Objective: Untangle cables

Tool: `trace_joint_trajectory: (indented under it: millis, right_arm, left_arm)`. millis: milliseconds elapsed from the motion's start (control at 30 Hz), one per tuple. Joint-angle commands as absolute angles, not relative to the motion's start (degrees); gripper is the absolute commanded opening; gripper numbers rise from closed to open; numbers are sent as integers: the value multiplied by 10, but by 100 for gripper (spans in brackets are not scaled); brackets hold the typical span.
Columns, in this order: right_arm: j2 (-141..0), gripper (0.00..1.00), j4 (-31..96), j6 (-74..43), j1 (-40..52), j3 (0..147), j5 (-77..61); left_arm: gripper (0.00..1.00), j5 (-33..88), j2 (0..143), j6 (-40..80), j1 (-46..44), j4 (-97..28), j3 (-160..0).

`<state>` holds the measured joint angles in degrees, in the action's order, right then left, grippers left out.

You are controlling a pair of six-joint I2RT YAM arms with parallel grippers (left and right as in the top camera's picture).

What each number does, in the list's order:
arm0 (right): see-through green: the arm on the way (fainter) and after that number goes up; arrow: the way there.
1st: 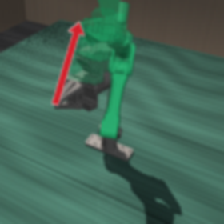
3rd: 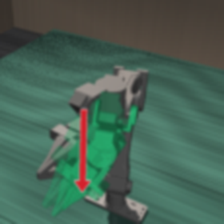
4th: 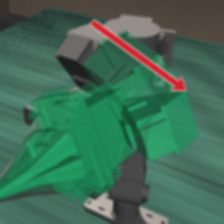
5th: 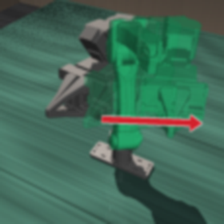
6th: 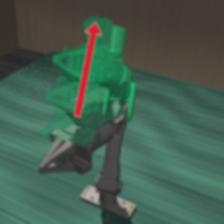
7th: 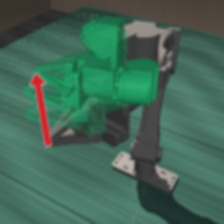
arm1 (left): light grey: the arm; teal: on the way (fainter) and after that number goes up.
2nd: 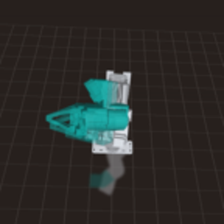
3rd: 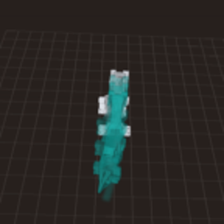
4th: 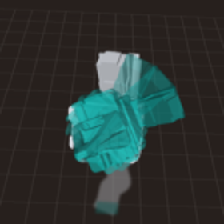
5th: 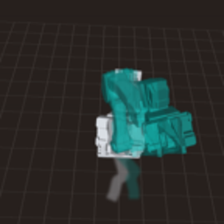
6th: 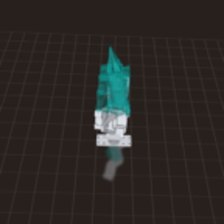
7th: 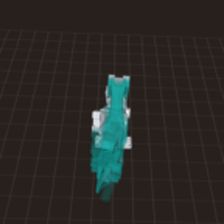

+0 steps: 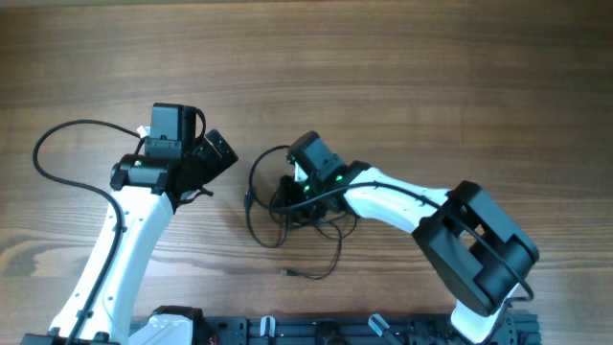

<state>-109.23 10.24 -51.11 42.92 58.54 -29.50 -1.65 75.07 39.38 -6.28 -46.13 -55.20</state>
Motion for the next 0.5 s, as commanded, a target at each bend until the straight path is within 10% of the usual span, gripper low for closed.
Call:
trace_joint_trajectory:
  millis: [0, 467]
  right_arm:
    - [-1069, 11, 101, -481, 421, 585, -286]
    - [-900, 5, 90, -366, 365, 587, -374]
  left_arm:
    - [100, -18, 752, 399, -60, -461, -554]
    - [100, 162, 752, 270, -60, -459, -554]
